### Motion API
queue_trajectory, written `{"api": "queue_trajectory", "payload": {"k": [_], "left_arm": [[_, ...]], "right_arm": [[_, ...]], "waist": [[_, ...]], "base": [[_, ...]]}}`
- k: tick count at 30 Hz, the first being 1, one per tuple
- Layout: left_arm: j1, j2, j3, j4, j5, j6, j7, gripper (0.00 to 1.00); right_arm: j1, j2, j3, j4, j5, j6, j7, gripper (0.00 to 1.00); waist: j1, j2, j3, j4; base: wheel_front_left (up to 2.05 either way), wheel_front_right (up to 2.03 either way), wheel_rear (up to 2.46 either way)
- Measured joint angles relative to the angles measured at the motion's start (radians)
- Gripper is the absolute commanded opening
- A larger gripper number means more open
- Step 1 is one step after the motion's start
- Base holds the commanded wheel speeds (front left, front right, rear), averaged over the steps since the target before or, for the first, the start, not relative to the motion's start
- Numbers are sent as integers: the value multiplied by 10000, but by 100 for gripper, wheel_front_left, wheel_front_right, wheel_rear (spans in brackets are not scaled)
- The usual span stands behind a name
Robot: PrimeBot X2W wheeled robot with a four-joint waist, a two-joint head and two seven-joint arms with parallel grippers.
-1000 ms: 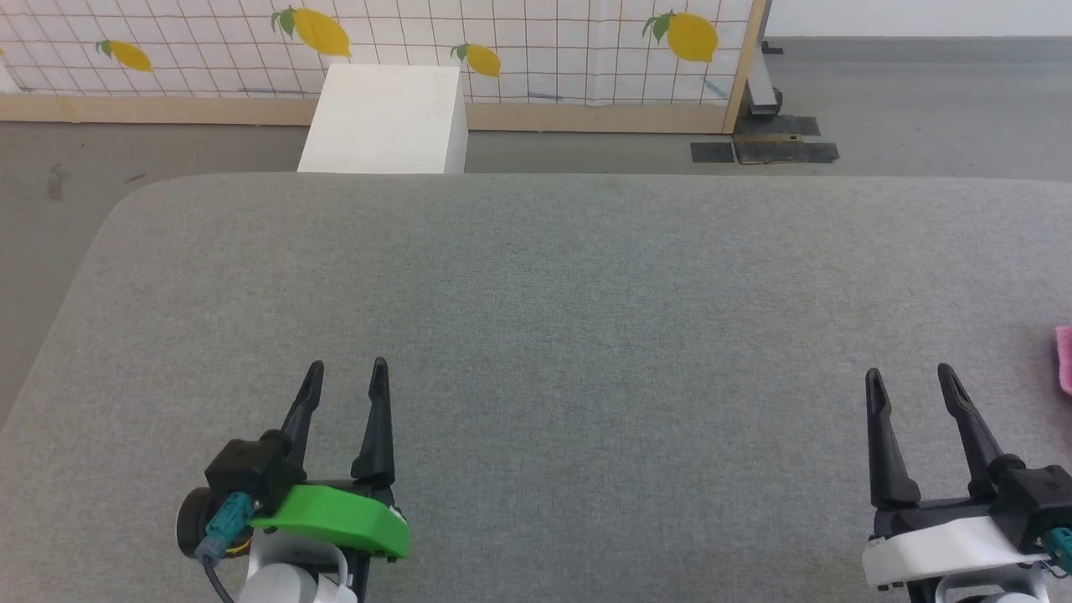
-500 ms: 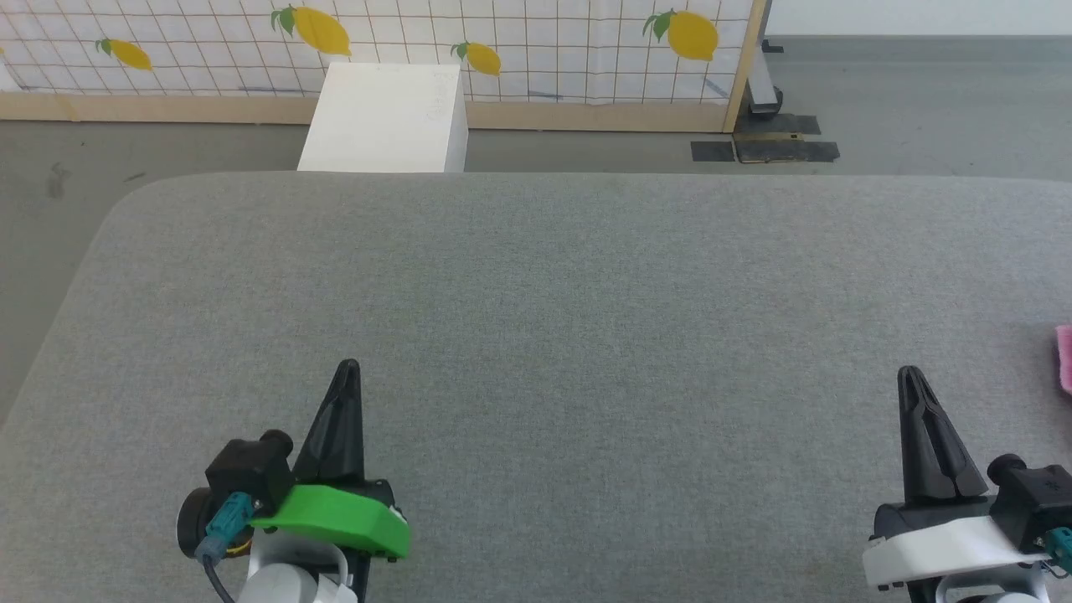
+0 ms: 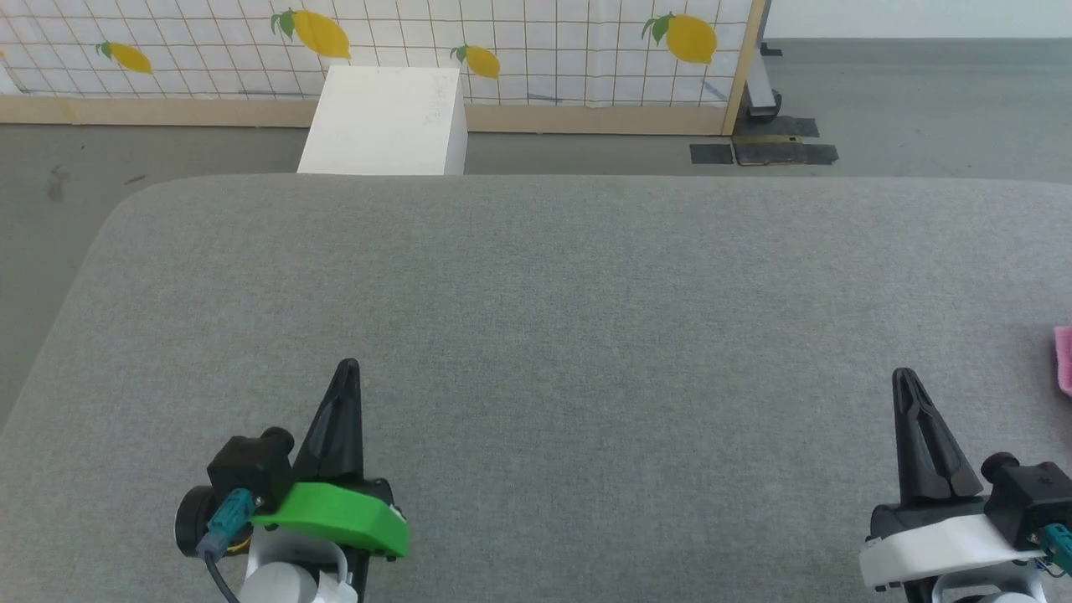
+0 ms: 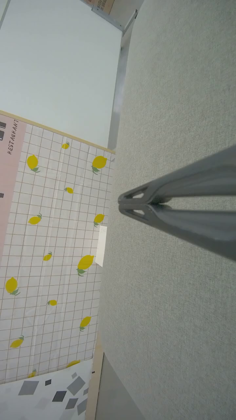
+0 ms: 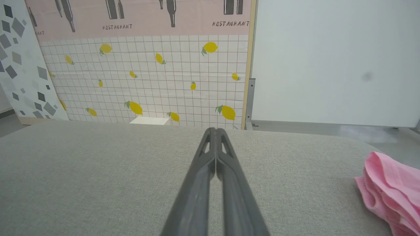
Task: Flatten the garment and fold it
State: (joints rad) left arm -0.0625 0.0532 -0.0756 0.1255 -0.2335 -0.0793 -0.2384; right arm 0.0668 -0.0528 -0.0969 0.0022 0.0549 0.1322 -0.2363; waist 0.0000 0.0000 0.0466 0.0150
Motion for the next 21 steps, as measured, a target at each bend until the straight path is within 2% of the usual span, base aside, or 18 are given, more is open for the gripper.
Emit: {"api": "queue_trajectory", "payload": {"k": [21], "left_arm": [[7, 0, 132, -213, 324, 107, 439, 0]], "right_arm": [[-38, 0, 171, 0, -35, 0, 428, 0]], "waist": [[0, 0, -85, -27]], "base": [[0, 0, 0]]}}
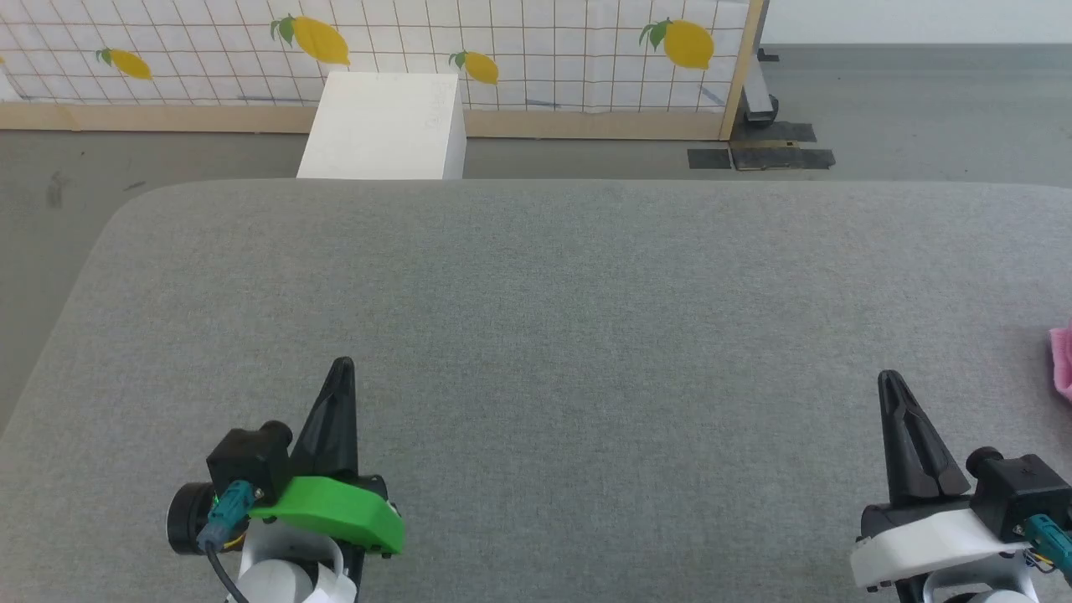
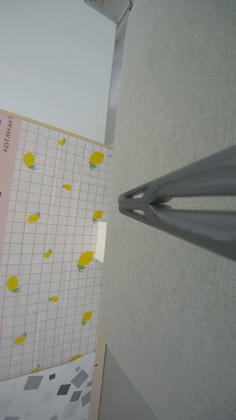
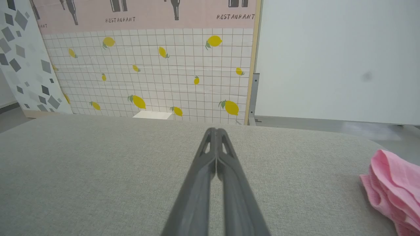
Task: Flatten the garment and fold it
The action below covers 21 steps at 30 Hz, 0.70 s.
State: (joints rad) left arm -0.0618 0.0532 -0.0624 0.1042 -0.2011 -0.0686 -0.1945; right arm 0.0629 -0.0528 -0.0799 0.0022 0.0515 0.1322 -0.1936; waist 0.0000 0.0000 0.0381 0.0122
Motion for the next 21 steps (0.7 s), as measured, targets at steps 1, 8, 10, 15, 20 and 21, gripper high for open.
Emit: {"api": "queue_trajectory", "payload": {"k": [1, 8, 10, 15, 20, 21], "left_arm": [[1, 0, 8, -10, 13, 4, 10, 0], [12, 0, 50, -94, 259, 79, 171, 0], [19, 0, 65, -115, 280, 82, 186, 0], [61, 0, 98, -155, 353, 96, 278, 0], [111, 0, 132, -188, 453, 125, 399, 0], [113, 0, 140, -201, 485, 127, 439, 0]], "right_arm": [[-1, 0, 6, 0, -6, 0, 2, 0], [-13, 0, 63, 0, -65, 0, 155, 0], [-17, 0, 81, 0, -69, 0, 190, 0], [-27, 0, 119, 0, -82, 0, 282, 0], [-65, 0, 163, 0, -84, 0, 395, 0], [-74, 0, 173, 0, -86, 0, 410, 0]], "waist": [[0, 0, -3, -1], [0, 0, -32, -11], [0, 0, -41, -13], [0, 0, -60, -19], [0, 0, -81, -26], [0, 0, -85, -27]], "base": [[0, 0, 0], [0, 0, 0], [0, 0, 0], [0, 0, 0], [0, 0, 0], [0, 0, 0]]}}
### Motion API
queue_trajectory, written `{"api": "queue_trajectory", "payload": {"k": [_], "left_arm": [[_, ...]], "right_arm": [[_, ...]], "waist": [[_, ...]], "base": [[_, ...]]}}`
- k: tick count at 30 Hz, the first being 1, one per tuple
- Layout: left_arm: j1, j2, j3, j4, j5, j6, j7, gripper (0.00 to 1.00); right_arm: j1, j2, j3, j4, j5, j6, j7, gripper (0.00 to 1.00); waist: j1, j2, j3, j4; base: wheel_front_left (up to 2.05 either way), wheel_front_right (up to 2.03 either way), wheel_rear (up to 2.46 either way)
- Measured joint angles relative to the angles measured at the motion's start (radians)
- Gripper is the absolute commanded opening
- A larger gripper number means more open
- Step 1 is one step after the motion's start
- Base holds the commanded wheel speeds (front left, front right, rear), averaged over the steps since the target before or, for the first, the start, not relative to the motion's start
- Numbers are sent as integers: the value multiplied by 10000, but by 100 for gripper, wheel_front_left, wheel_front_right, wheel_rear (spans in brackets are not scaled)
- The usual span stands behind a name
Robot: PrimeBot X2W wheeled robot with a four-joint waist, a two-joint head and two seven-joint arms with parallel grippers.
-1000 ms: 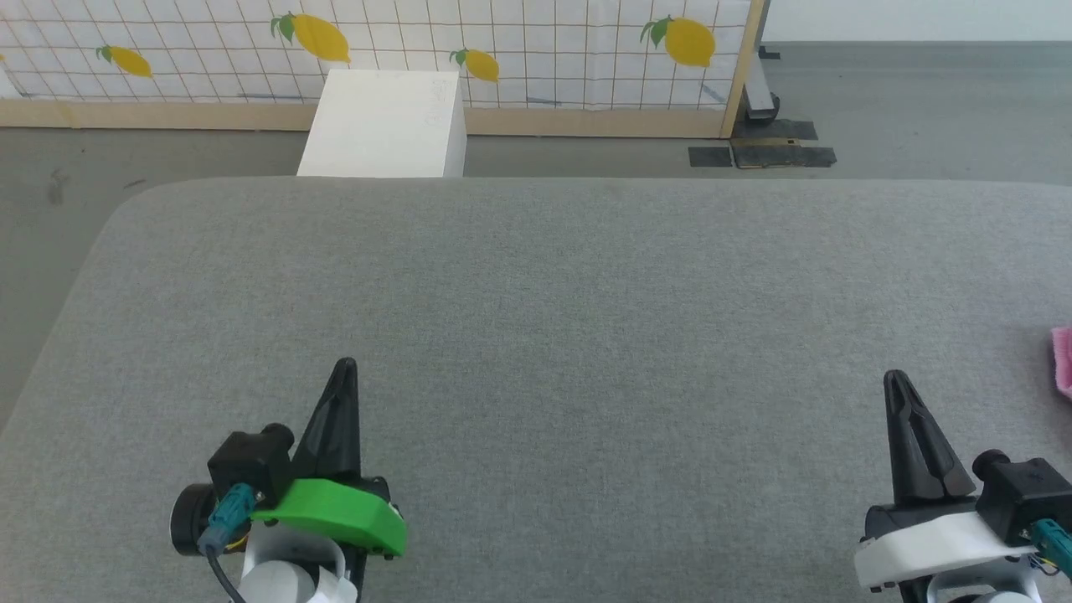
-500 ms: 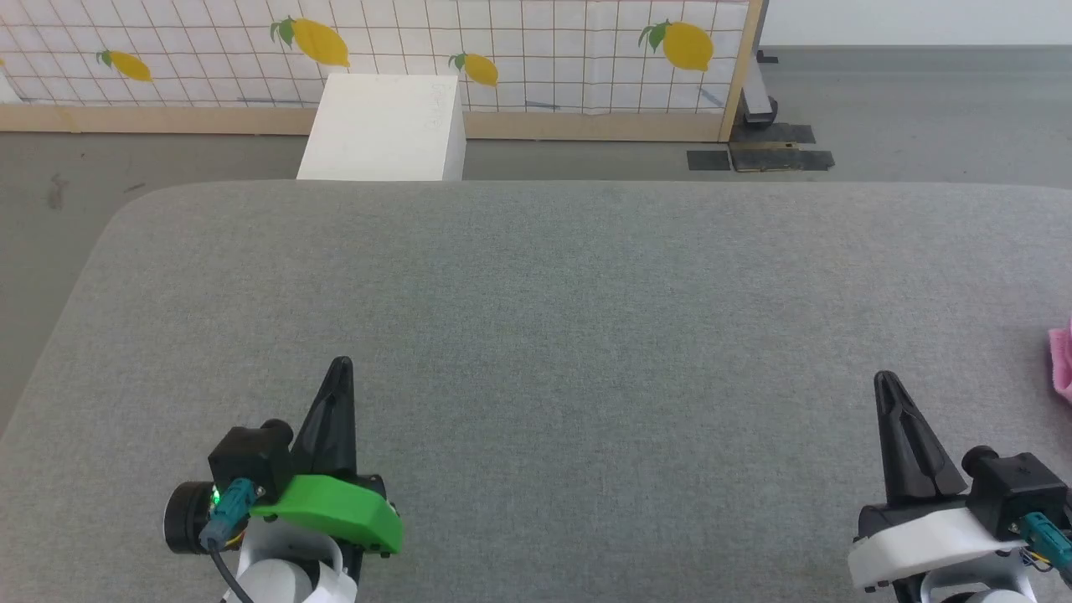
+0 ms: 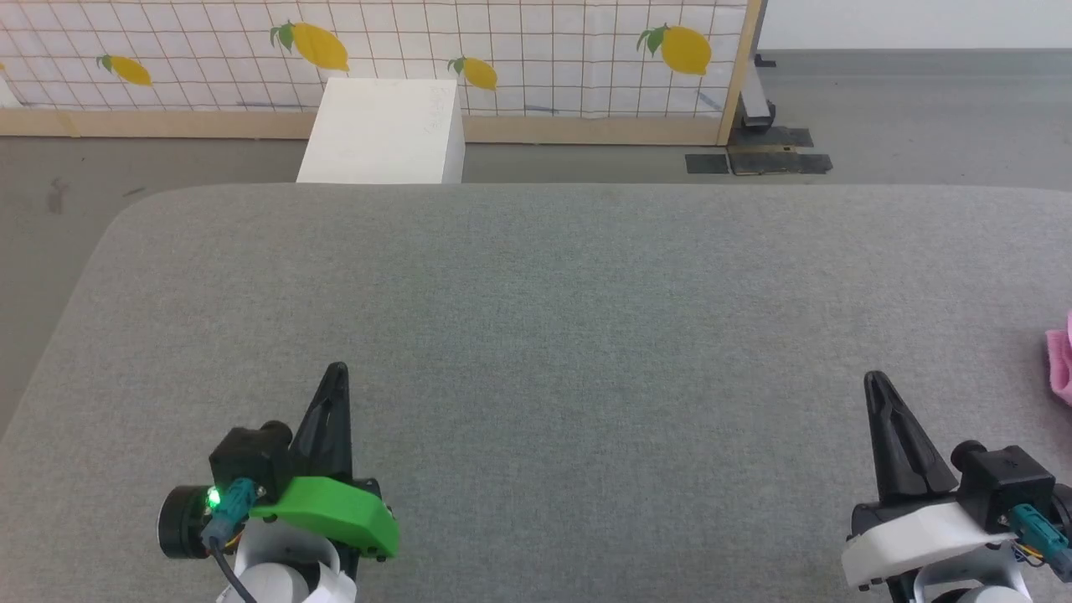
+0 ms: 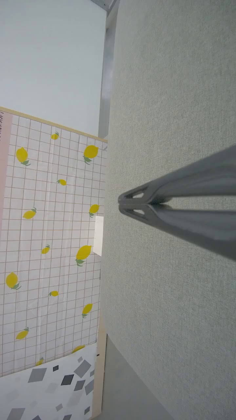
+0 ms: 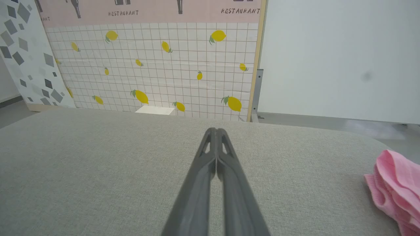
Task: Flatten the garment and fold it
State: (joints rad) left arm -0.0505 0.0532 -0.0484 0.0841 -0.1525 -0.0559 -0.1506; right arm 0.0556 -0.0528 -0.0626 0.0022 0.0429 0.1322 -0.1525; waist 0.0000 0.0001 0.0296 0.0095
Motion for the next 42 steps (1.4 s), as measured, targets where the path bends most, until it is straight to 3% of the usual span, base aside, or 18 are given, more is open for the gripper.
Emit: {"api": "queue_trajectory", "payload": {"k": [42], "left_arm": [[215, 0, 267, -479, 786, 307, 878, 0]], "right_arm": [[-222, 2, 355, -2, -255, 0, 890, 0]], "waist": [[0, 0, -177, -57]], "base": [[0, 0, 0]]}}
